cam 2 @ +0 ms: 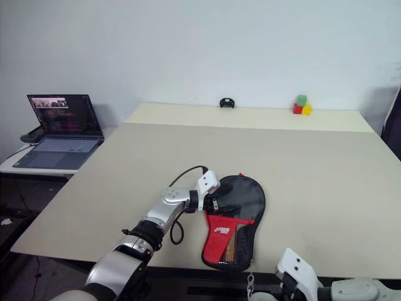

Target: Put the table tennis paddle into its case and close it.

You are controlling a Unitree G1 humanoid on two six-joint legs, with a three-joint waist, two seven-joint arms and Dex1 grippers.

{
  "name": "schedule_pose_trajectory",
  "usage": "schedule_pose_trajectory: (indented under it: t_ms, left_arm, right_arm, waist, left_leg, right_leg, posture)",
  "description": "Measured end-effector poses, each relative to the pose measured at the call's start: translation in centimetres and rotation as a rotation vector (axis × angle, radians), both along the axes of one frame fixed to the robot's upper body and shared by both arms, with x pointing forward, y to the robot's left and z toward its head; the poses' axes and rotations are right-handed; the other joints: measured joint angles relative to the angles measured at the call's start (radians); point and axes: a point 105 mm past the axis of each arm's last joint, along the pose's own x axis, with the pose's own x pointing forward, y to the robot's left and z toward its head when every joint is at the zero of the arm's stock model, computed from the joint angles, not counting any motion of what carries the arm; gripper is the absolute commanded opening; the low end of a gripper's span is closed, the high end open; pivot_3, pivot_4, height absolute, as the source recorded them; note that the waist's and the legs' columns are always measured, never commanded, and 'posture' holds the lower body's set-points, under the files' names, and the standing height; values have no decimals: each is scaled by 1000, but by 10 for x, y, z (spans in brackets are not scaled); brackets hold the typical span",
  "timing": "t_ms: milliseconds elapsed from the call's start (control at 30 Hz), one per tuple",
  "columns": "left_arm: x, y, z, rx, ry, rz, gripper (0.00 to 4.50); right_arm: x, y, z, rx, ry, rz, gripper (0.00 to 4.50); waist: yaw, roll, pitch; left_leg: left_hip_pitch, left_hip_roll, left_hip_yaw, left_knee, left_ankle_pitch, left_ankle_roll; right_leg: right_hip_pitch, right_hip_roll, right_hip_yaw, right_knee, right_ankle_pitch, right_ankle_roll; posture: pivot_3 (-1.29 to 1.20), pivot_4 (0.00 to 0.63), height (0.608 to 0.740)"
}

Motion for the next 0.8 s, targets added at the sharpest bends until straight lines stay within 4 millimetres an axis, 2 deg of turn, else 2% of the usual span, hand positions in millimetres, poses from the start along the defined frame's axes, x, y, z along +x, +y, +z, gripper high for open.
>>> schedule_pose_trajectory:
  t_ms: [300,467,700,800]
  left_arm:
    - [-1,-6,2,6,-5,-19,4500]
    - [-1,-6,2,5,-5,-18,4500]
    - [1,-8,1,-1,-8,1,4500]
    - [2,-8,1,-4,-14,8,4500]
  right_arm:
    - [3,12,0,25,-26,14,336]
    - [9,12,-3,11,-39,3,336]
    - [28,1,-2,-26,-97,-17,2598]
    - [30,1,1,-17,-123,-12,2598]
  waist:
    - [13,0,0]
    - [14,-1,0]
    - [17,-1,0]
    - [17,-1,0]
  left_leg:
    - [-1,0,0,-1,2,5]
    - [-1,0,0,-2,0,3]
    - [-1,0,0,-2,-1,0]
    - [-1,0,0,-2,-1,1]
  right_leg:
    - [0,0,-1,-4,0,1]
    - [0,0,-1,-5,0,1]
    - [0,-1,-1,-5,0,1]
    - [0,-1,-1,-5,0,1]
  posture:
    - [0,150,740]
    - [0,150,740]
    - [0,150,740]
    - [0,150,740]
